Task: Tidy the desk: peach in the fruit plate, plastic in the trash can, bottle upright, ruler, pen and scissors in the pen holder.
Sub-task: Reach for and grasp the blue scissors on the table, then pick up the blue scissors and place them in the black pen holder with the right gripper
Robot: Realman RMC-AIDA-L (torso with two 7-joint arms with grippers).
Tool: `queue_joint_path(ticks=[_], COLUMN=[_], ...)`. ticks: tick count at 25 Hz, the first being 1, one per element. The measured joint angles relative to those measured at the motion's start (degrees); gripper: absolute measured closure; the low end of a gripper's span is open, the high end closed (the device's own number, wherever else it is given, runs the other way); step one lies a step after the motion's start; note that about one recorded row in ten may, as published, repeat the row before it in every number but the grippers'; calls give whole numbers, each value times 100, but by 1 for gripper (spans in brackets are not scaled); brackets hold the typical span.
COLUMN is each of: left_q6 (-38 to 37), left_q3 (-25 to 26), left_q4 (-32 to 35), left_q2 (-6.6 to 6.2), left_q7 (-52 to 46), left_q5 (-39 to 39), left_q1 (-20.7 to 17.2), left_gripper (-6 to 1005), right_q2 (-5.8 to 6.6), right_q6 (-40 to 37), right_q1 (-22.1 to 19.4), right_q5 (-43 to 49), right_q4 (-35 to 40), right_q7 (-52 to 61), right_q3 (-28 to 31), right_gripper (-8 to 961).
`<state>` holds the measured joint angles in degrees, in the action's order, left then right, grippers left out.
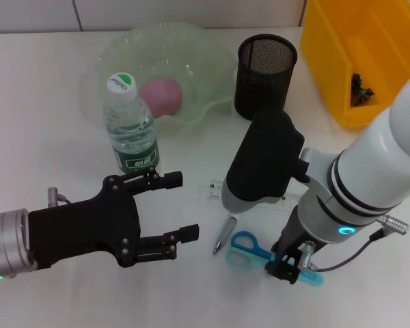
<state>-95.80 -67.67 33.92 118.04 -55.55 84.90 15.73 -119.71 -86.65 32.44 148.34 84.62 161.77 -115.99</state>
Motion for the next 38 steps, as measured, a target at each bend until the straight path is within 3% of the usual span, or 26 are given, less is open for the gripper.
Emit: queue_joint_path(ticks=[6, 22, 26, 30, 32, 33, 34, 35, 36, 37, 38], left_q6=[-1, -10, -19, -46, -64, -70, -81, -94, -94, -95, -97], left_q3=[0, 0, 0, 4, 27, 37, 55, 70, 70, 70, 70], left_q4=[0, 0, 4, 7, 7, 8, 9, 7, 7, 3, -3], left_q2=[0, 0, 0, 0, 0, 0, 0, 0, 0, 0, 0], left_q7=[0, 0, 0, 19, 29, 31, 37, 47, 47, 49, 51], left_q5=[0, 0, -16, -33, -35, -36, -35, -34, -34, -31, -30], left_q1=[-1, 9, 5, -13, -21, -21, -24, -24, -24, -25, -26], left_gripper=[202, 203, 203, 203, 203, 203, 203, 203, 203, 203, 203], right_q2=[0, 0, 3, 25, 21, 10, 10, 10, 10, 15, 32], right_q6=[0, -38, -163, -189, 68, 602, 602, 1532, 1532, 2009, 3181], right_q1=[31, -19, -180, -463, -694, -913, -913, -1181, -1181, -1288, -1471], right_q5=[0, 0, -4, -4, -22, -188, -188, -750, -750, -1111, -2163], right_q4=[-90, 47, 448, 1014, 1384, 1632, 1632, 1675, 1675, 1590, 1149], right_q7=[2, 13, -65, -297, -508, -719, -719, -1127, -1127, -1398, -2300], right_q3=[-2, 47, 449, 1568, 2245, 2688, 2688, 3022, 3022, 3109, 3181], right_gripper=[699, 738, 734, 729, 727, 725, 724, 723, 722, 720, 719])
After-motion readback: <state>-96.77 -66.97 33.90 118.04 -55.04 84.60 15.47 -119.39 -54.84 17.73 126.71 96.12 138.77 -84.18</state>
